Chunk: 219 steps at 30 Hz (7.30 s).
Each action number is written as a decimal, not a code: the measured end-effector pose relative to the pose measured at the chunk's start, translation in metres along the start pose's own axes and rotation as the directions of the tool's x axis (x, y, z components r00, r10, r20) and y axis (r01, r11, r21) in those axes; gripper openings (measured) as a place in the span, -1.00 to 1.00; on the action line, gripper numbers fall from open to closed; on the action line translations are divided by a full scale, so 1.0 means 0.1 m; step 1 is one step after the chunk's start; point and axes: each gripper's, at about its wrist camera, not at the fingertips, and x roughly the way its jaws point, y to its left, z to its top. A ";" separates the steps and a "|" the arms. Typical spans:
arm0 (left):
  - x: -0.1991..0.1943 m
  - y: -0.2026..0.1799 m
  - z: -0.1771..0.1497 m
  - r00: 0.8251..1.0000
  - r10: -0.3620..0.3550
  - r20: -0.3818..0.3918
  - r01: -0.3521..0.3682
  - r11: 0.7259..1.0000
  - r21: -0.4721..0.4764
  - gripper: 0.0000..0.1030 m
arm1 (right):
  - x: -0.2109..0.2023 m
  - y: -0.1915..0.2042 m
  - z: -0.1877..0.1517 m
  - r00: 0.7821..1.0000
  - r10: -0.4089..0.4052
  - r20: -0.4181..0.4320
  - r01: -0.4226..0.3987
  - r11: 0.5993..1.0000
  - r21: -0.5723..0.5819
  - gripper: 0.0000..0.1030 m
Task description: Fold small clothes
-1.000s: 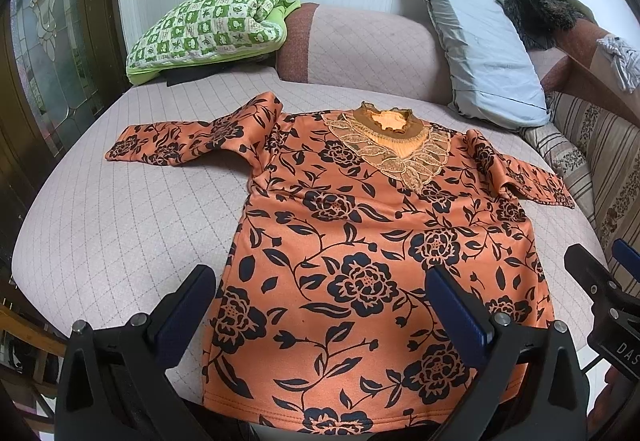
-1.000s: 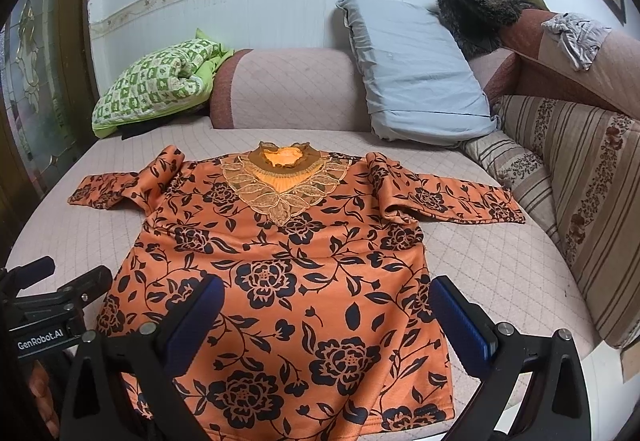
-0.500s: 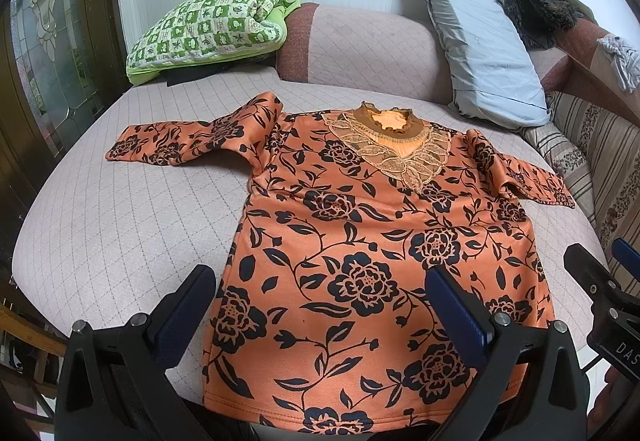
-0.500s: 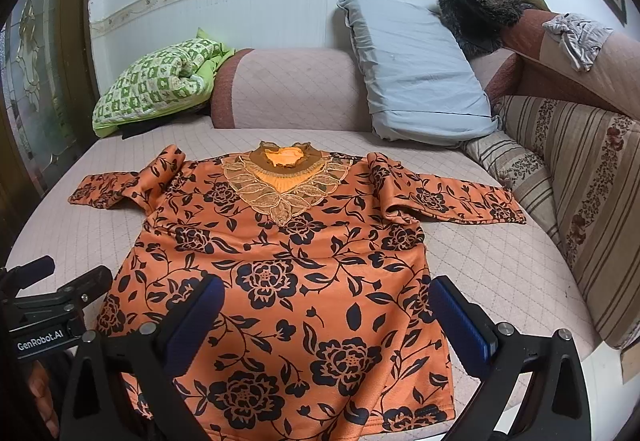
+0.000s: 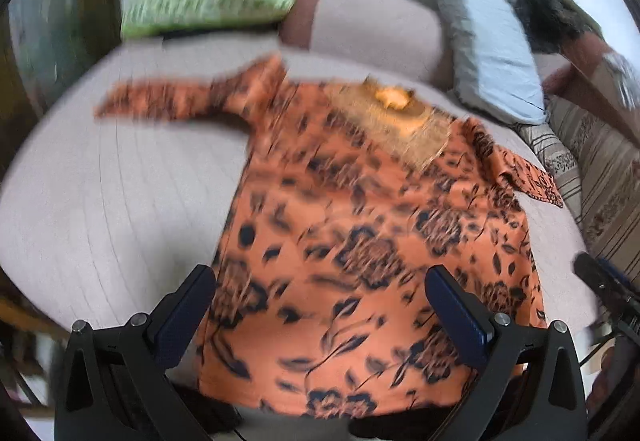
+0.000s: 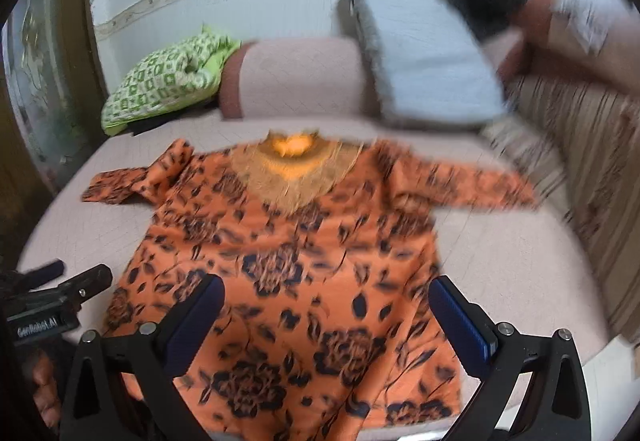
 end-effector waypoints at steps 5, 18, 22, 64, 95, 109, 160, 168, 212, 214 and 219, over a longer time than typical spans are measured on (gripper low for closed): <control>0.32 0.62 -0.23 0.989 0.090 -0.116 -0.102 0.989 -0.105 1.00 | 0.32 -0.94 -0.35 0.987 0.074 -0.141 -0.036 0.967 0.252 1.00; 0.54 0.64 -0.55 0.975 0.096 -0.203 -0.105 0.994 -0.038 -0.52 | 0.88 -1.46 -1.03 0.903 0.234 -0.361 -0.060 0.900 0.433 -0.53; 0.41 0.65 -0.51 0.980 0.105 -0.172 -0.113 0.993 -0.036 -0.90 | 0.76 -1.45 -1.03 0.908 0.220 -0.357 -0.056 0.907 0.417 -0.87; 0.97 0.35 0.32 0.999 0.039 0.023 -0.038 0.999 -0.022 0.61 | 2.47 -4.27 0.78 0.996 0.026 -0.081 0.054 0.542 0.839 -0.50; 0.74 1.09 0.37 0.988 -0.043 0.149 0.081 0.962 -0.259 0.61 | 2.62 1.10 1.26 0.782 0.567 -0.259 -0.524 0.823 0.219 0.49; 1.13 2.22 1.43 0.982 -0.087 0.168 0.166 0.818 -0.550 0.61 | 3.28 0.95 1.05 0.568 0.747 -0.345 -0.563 0.658 0.499 0.46; 1.05 -2.40 1.84 0.905 -0.290 0.311 0.135 0.889 0.437 -0.92 | 1.85 -1.52 0.85 0.791 0.608 0.062 -0.514 0.606 0.608 0.47; 2.12 -2.99 1.23 0.974 -0.219 -0.064 0.220 0.829 0.515 -0.18 | 1.72 -2.20 0.45 0.850 0.522 0.072 -0.420 0.588 0.691 0.55; 1.61 0.34 1.41 0.994 -0.006 0.105 0.001 0.998 0.056 0.73 | 3.00 -1.03 1.58 0.944 -0.167 -0.286 0.130 0.981 -0.146 -0.66; 1.45 0.23 1.51 0.987 -0.048 0.156 0.038 0.997 0.068 0.73 | 2.88 -1.02 1.61 0.954 -0.128 -0.272 0.098 0.988 -0.119 -0.18; 1.59 -0.03 1.72 0.987 -0.061 0.147 0.039 0.988 0.150 0.73 | 2.40 -1.11 1.74 0.984 -0.105 -0.144 0.105 0.994 -0.012 0.21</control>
